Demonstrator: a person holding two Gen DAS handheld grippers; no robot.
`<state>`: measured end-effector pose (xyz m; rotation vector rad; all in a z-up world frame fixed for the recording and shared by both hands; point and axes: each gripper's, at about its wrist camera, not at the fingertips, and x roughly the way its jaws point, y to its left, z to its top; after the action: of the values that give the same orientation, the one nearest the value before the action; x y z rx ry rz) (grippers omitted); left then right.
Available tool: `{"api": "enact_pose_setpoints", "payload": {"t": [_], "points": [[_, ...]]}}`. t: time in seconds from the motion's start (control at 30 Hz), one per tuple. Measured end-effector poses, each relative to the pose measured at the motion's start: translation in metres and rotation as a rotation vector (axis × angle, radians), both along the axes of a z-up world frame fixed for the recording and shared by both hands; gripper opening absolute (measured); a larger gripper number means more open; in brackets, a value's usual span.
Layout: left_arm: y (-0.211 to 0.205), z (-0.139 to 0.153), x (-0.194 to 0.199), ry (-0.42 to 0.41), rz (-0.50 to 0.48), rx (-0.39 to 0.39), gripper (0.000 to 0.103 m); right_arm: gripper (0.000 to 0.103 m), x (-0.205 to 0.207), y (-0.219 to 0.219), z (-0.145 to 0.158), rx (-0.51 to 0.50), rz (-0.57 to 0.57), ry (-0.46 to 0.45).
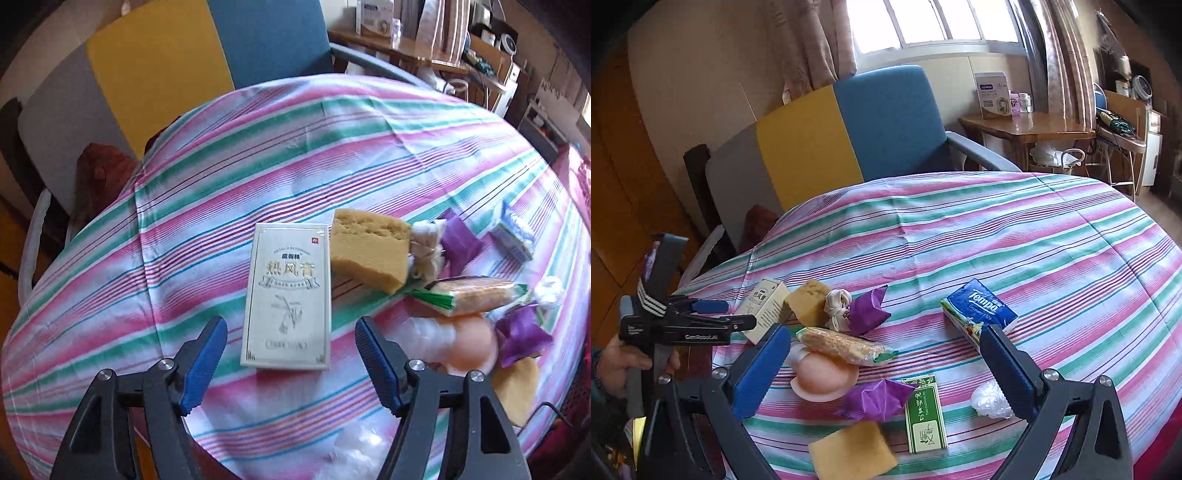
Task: Organize objects
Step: 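Grasp the beige medicine box with the left tool and lift it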
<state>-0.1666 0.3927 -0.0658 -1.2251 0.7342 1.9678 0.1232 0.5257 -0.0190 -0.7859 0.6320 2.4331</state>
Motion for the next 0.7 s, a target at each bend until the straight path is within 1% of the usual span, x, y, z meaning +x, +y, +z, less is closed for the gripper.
{"api": "enact_pose_setpoints", "payload": {"t": [0.1, 0.13, 0.2, 0.27, 0.4, 0.5, 0.53, 0.6, 0.63, 0.7], "points": [[0.007, -0.015, -0.015, -0.050, 0.012, -0.010, 0.073, 0.103, 0.001, 0.001, 0.001, -0.005, 0.000, 0.009], [0.008, -0.022, -0.021, -0.072, 0.034, -0.016, 0.068, 0.103, 0.001, 0.001, 0.001, -0.006, 0.001, 0.011], [0.006, -0.029, -0.026, -0.116, 0.050, -0.001, 0.052, 0.103, 0.001, 0.001, 0.001, -0.003, 0.001, 0.008], [-0.003, -0.026, -0.023, -0.109, 0.079, 0.040, 0.051, 0.103, 0.001, 0.001, 0.000, -0.004, 0.003, 0.003], [-0.029, 0.000, -0.002, -0.068, 0.090, 0.120, 0.051, 0.103, -0.003, -0.002, -0.002, 0.000, 0.024, -0.016], [-0.063, 0.029, 0.018, -0.048, 0.107, 0.198, 0.051, 0.103, -0.008, -0.008, -0.004, 0.008, 0.054, -0.037], [-0.069, 0.037, 0.023, -0.038, 0.115, 0.210, 0.051, 0.103, -0.010, -0.011, -0.004, 0.013, 0.065, -0.043], [-0.096, 0.054, 0.034, -0.020, 0.138, 0.249, 0.051, 0.102, -0.014, -0.019, -0.006, 0.030, 0.099, -0.060], [-0.107, 0.061, 0.037, -0.008, 0.153, 0.262, 0.051, 0.101, -0.017, -0.023, -0.006, 0.041, 0.119, -0.071], [-0.129, 0.070, 0.042, 0.013, 0.182, 0.279, 0.051, 0.092, -0.024, -0.034, -0.009, 0.060, 0.170, -0.099]]}}
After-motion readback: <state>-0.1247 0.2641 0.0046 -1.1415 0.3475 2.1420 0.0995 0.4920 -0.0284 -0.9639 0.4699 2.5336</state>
